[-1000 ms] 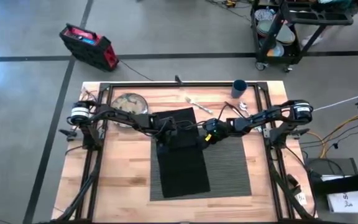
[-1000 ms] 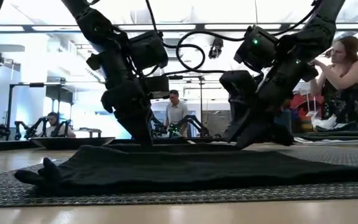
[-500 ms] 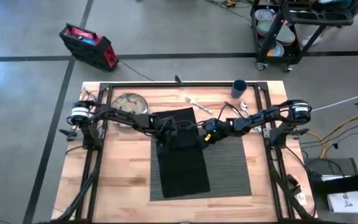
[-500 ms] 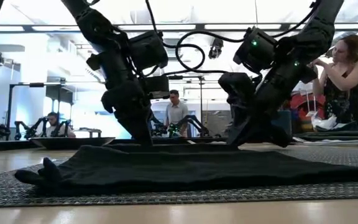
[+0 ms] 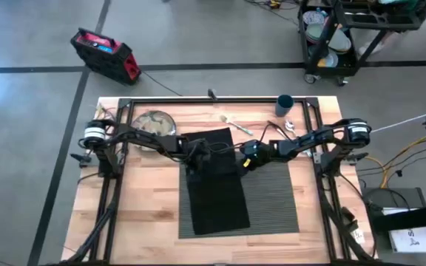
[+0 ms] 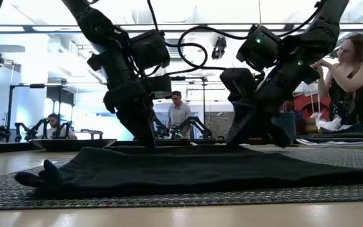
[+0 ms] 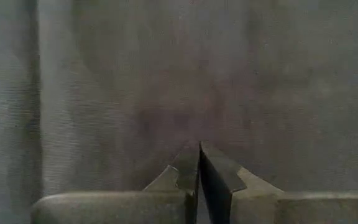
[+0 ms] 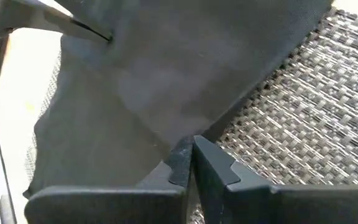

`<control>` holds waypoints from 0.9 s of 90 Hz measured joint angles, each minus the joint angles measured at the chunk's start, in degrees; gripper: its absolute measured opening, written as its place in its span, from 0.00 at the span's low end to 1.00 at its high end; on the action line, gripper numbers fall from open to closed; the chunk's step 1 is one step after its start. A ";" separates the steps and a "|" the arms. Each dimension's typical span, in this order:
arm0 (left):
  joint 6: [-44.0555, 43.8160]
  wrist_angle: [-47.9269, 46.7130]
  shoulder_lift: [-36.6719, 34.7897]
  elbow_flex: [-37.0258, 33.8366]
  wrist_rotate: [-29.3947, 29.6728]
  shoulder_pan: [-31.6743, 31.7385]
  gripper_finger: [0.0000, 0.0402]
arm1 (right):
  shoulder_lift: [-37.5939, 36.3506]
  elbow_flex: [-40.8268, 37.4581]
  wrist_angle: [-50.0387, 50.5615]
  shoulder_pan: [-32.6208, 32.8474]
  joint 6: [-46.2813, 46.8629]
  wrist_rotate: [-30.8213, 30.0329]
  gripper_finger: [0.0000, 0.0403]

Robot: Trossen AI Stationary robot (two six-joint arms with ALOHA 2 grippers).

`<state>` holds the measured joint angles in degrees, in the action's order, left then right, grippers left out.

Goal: Set table place
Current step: Fold the black napkin

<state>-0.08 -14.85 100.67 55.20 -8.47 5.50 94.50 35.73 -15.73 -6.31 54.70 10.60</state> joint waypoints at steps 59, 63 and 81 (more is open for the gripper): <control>-0.42 -2.28 -5.19 0.11 0.55 0.00 0.00 | -3.11 0.00 0.42 0.00 -0.66 -0.08 0.00; -0.39 -2.26 -5.52 0.13 0.55 0.00 0.00 | -3.11 0.00 0.41 0.00 -0.66 -0.08 0.00; -0.33 -2.15 -5.93 0.15 0.59 0.00 0.00 | -3.42 0.00 -0.09 0.00 -0.66 -0.07 0.00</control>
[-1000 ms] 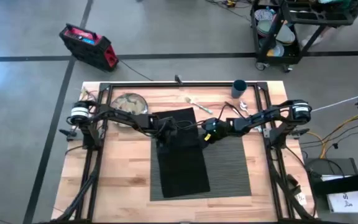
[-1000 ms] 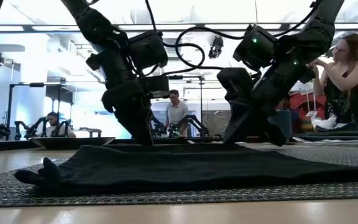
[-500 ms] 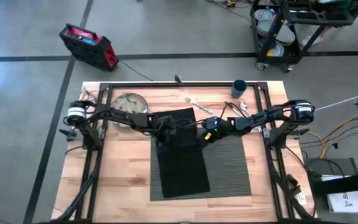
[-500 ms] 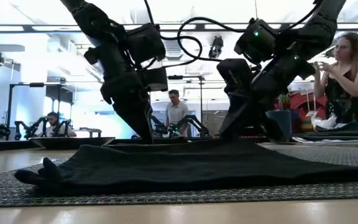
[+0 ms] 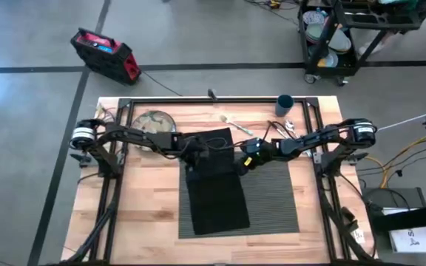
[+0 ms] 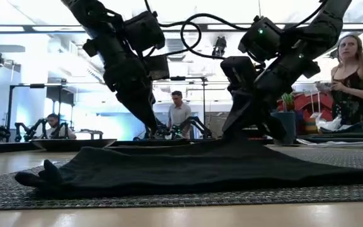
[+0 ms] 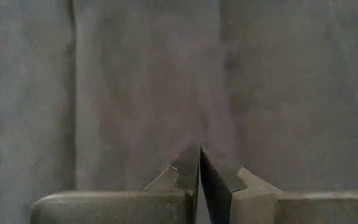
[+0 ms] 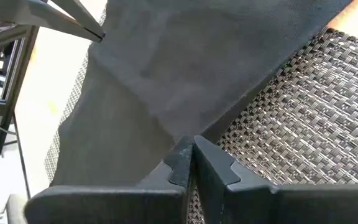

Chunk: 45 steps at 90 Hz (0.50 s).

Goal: Set table place
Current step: Fold the black napkin

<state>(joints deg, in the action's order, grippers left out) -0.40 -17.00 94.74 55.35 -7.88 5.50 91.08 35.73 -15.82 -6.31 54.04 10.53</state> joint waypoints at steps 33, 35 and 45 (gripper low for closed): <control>-0.07 1.41 0.02 0.00 0.02 0.00 0.00 | -2.70 0.02 1.07 0.00 -0.62 -0.68 0.00; -0.05 1.54 0.02 0.00 0.02 0.00 0.00 | -2.70 0.02 1.81 0.00 -0.72 -0.73 0.00; 0.10 1.58 0.02 0.00 0.02 0.00 0.00 | -2.53 0.02 8.94 0.01 0.10 -3.11 0.00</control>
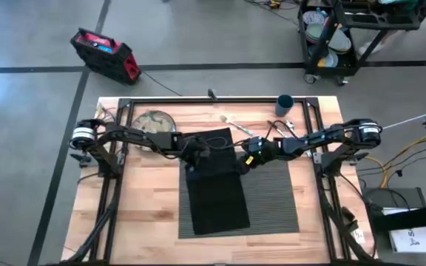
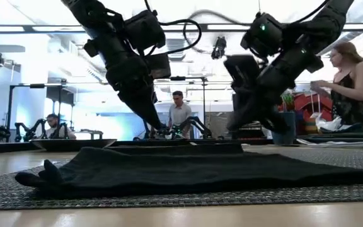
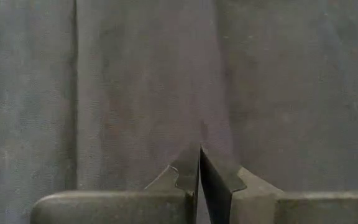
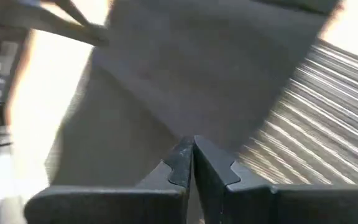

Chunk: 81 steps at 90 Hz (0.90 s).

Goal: Set table place
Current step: Fold the black napkin

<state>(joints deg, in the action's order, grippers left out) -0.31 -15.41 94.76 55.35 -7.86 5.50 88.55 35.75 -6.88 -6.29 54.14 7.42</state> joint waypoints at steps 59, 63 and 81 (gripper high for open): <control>0.44 0.28 0.53 -1.47 1.28 0.00 0.03 | 3.51 -0.17 -1.56 -0.12 0.51 0.65 0.37; 0.45 0.37 0.59 -1.57 1.42 0.00 0.02 | 4.11 -0.17 -2.83 -0.14 0.76 1.13 0.36; 0.45 1.16 0.63 -2.33 1.44 0.00 0.03 | 6.15 -0.17 -8.29 -0.40 1.51 3.13 0.31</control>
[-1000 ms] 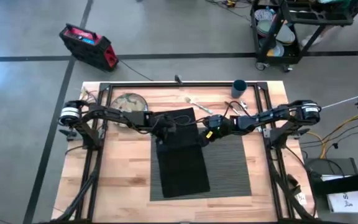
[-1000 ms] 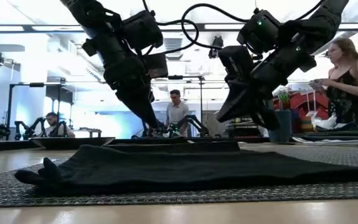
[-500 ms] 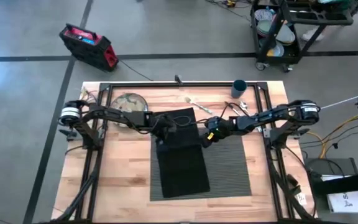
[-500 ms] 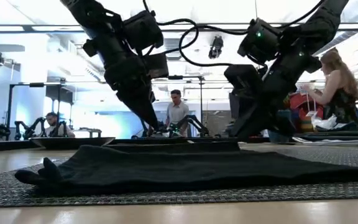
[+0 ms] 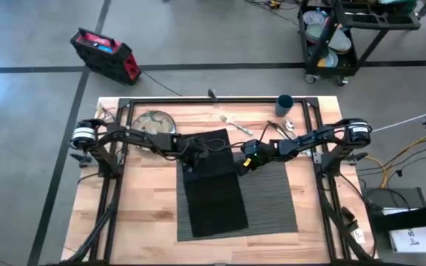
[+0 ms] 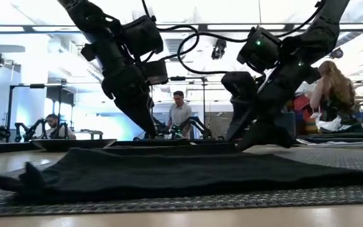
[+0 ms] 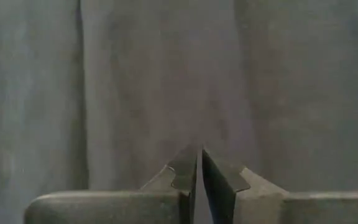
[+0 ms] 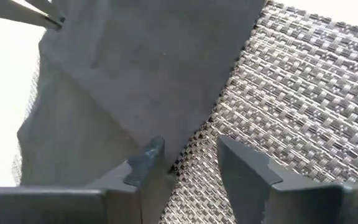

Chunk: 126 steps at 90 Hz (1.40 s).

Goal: Set table place
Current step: Fold the black napkin

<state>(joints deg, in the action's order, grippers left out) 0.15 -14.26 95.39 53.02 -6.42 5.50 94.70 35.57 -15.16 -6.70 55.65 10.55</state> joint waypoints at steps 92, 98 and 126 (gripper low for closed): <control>0.85 1.09 0.02 -0.33 1.44 0.00 0.04 | 2.81 0.30 -5.34 0.00 1.36 3.71 0.25; 0.85 1.11 0.02 -0.33 1.43 0.02 0.04 | 2.81 0.35 -5.40 0.00 1.36 4.40 0.24; 0.85 1.51 0.02 -0.33 1.42 0.00 0.04 | 2.94 0.42 -7.64 -0.09 0.80 4.52 0.19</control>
<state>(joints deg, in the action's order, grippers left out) 0.99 -12.75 95.42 52.69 -4.99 5.50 97.65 35.99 -22.80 -6.79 56.45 15.07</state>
